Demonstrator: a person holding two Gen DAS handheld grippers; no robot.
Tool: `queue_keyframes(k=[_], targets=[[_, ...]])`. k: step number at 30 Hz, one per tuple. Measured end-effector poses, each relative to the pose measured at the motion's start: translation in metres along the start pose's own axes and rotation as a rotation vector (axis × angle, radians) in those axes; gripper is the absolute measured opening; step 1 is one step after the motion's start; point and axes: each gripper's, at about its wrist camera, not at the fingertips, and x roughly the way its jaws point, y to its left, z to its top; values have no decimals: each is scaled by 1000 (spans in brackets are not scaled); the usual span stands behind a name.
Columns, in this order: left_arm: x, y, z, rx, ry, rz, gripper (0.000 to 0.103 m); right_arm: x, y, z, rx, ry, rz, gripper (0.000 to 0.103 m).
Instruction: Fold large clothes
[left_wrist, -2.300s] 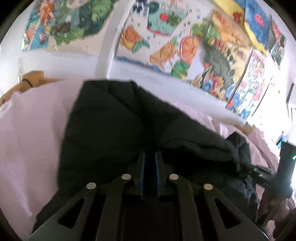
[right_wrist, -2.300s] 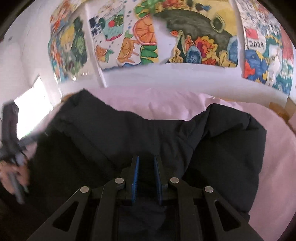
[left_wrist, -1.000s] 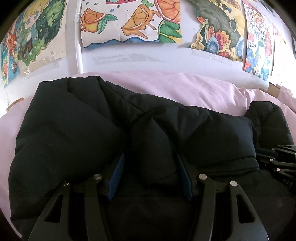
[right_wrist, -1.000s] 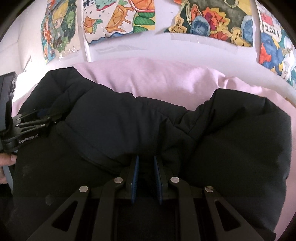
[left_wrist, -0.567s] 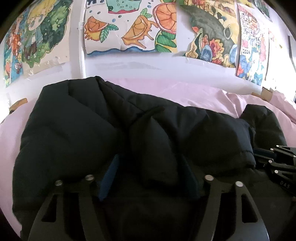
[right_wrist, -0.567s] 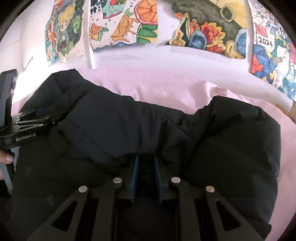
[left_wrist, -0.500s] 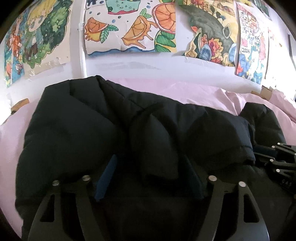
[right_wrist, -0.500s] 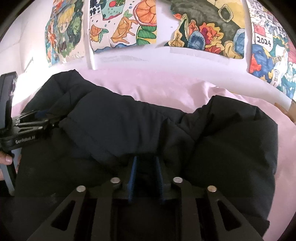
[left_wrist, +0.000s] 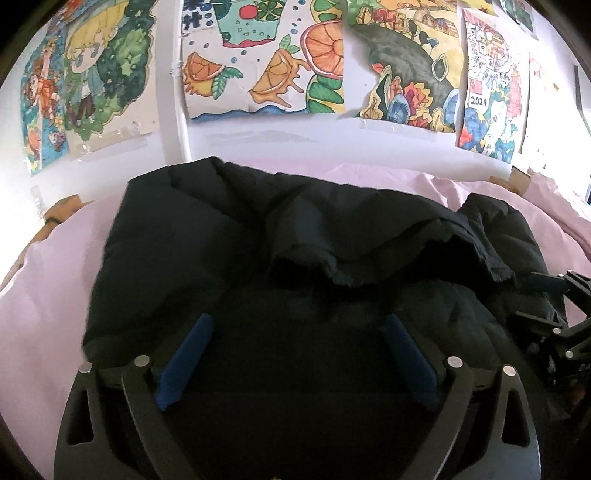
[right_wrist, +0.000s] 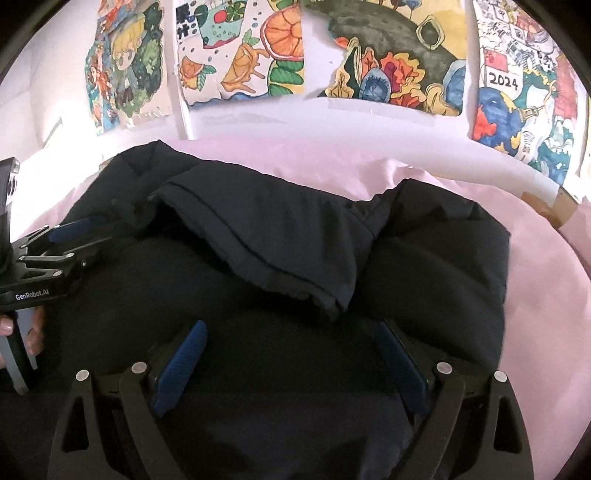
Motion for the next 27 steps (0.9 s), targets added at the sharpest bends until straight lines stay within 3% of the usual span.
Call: queue_keyframes(k=[8,21,27], targets=[[-53,0,-19,24,-27,-43,101,-46,31,-18,-95,-4,10,103],[-133,-15,-63,155,-45,-116,101,-115,68,-64,-190,9,32,103],[-159,-20,-87,187,-25,-185,101,-152,77,-86,-199,3,105,103]])
